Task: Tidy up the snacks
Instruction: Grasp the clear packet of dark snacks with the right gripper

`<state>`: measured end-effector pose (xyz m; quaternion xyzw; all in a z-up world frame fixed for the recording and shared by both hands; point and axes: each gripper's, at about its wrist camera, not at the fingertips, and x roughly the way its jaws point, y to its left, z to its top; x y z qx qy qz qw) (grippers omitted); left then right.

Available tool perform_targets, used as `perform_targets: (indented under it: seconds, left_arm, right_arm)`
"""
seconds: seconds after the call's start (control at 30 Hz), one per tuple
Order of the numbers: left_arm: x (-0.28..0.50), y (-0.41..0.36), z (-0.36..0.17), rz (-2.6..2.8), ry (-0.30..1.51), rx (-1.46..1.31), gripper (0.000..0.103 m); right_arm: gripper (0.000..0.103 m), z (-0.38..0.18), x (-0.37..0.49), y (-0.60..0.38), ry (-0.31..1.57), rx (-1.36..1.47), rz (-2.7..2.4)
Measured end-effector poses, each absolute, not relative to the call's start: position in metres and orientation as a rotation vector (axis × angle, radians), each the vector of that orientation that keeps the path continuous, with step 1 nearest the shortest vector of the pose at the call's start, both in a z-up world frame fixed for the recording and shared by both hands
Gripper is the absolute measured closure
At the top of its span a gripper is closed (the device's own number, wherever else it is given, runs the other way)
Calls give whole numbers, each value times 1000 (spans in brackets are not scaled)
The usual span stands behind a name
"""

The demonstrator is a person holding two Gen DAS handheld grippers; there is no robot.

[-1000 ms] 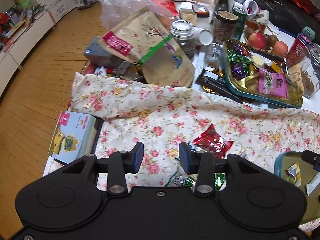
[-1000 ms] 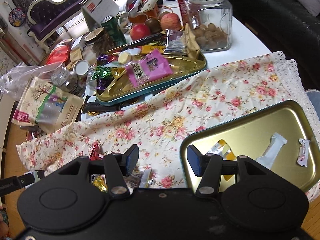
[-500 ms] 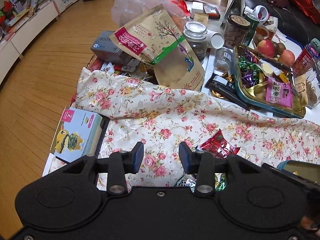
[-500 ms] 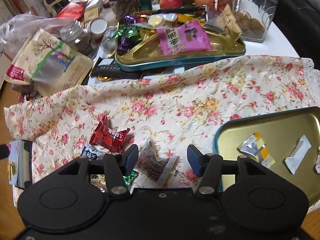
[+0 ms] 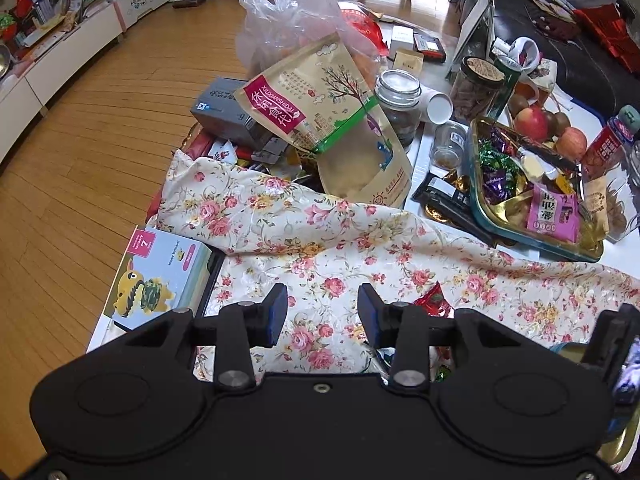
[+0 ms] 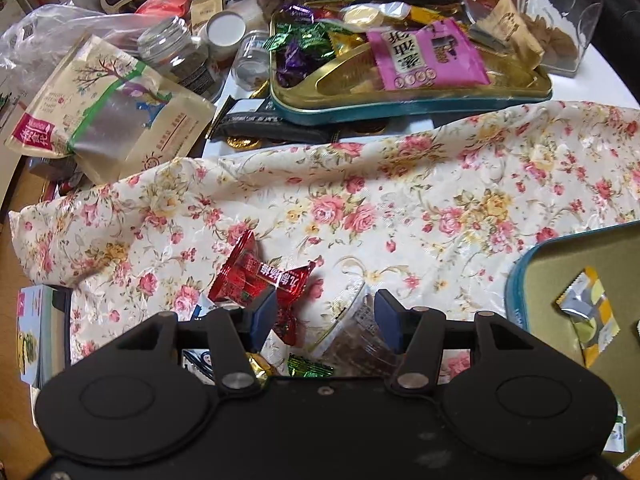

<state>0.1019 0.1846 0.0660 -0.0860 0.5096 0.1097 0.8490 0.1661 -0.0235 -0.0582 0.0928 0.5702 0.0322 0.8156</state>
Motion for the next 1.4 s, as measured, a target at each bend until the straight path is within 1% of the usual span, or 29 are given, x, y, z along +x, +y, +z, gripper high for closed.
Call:
perform_targets:
  seconds: [0.2, 0.27, 0.37, 0.57, 0.87, 1.0, 1.17, 1.4]
  left_arm:
    - [102, 185, 70, 226, 1062, -194, 54]
    - [104, 186, 68, 226, 1071, -197, 54]
    - [104, 188, 66, 225, 1081, -207, 54]
    - [104, 189, 66, 222, 1085, -215, 54]
    - [103, 189, 64, 212, 1094, -223, 54]
    - [103, 188, 63, 210, 1099, -216, 54]
    - [105, 187, 61, 207, 1107, -220, 54]
    - [104, 187, 59, 198, 1117, -220, 54]
  right_arm:
    - [46, -58, 176, -3, 1173, 124, 101]
    - [46, -58, 180, 1, 1168, 139, 113]
    - [49, -60, 188, 2, 1207, 178, 121]
    - [49, -63, 196, -33, 1247, 243, 54]
    - [49, -97, 179, -81, 1392, 446, -47]
    - [49, -95, 179, -77, 1368, 455, -25]
    - [48, -87, 182, -63, 1356, 351, 58]
    - [47, -99, 172, -38, 1390, 131, 96]
